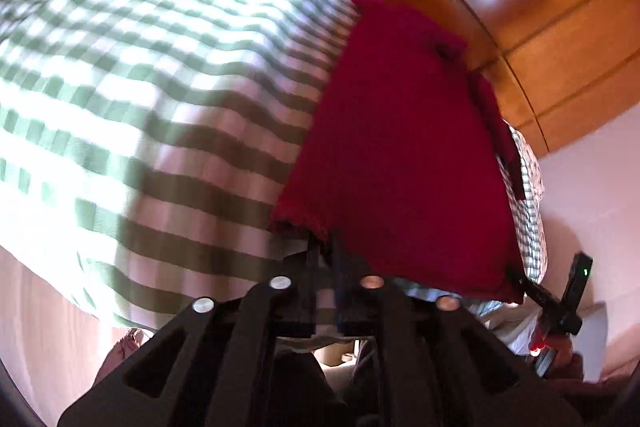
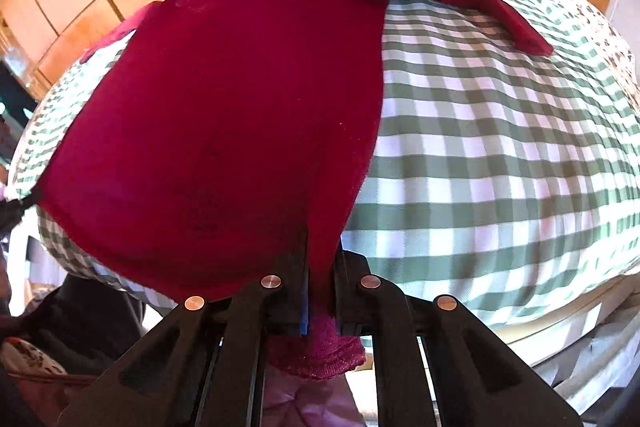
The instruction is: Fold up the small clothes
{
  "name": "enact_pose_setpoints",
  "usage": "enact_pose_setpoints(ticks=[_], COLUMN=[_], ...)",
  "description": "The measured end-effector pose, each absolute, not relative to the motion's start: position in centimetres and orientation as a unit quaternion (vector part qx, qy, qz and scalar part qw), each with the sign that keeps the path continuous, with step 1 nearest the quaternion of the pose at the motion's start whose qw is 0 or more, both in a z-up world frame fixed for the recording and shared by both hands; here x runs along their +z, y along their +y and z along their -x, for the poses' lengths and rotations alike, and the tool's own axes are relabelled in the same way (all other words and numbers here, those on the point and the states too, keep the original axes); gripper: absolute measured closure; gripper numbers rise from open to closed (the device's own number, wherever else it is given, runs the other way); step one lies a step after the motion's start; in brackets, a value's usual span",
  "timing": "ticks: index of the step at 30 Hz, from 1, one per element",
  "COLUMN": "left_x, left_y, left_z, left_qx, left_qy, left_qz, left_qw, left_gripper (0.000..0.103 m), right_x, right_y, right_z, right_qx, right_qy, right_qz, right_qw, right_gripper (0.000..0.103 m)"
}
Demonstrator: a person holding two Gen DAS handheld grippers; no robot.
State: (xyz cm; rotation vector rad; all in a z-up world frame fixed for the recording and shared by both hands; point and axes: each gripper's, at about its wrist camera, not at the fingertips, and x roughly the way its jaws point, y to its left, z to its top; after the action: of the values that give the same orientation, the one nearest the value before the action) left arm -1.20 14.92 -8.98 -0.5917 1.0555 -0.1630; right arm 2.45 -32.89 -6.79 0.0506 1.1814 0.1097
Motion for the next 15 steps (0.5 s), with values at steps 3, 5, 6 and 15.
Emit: enact_pose_setpoints(ticks=[3, 5, 6, 15], left_x=[-7.5, -6.6, -6.1, -5.4], left_y=[17.7, 19.6, 21.0, 30.0], left_z=[-0.2, -1.5, -2.7, -14.5], left_qx=[-0.016, 0.023, 0.040, 0.158], left_qy=[0.454, 0.432, 0.426, 0.385], left_qz=[0.253, 0.242, 0.238, 0.282], left_qw=[0.854, 0.868, 0.872, 0.864], left_gripper=[0.056, 0.053, 0.049, 0.043], right_x=[-5.9, -4.3, -3.5, -3.1], right_y=[-32.5, -32.1, -31.9, -23.6], right_z=[-2.8, -3.2, -3.5, -9.4], right_qx=[0.056, 0.045, 0.034, 0.111], right_qy=[0.551, 0.532, 0.519, 0.477], right_qz=[-0.014, -0.003, 0.000, -0.030], right_qw=[0.832, 0.845, 0.854, 0.871], right_gripper=[0.084, 0.062, 0.045, 0.034])
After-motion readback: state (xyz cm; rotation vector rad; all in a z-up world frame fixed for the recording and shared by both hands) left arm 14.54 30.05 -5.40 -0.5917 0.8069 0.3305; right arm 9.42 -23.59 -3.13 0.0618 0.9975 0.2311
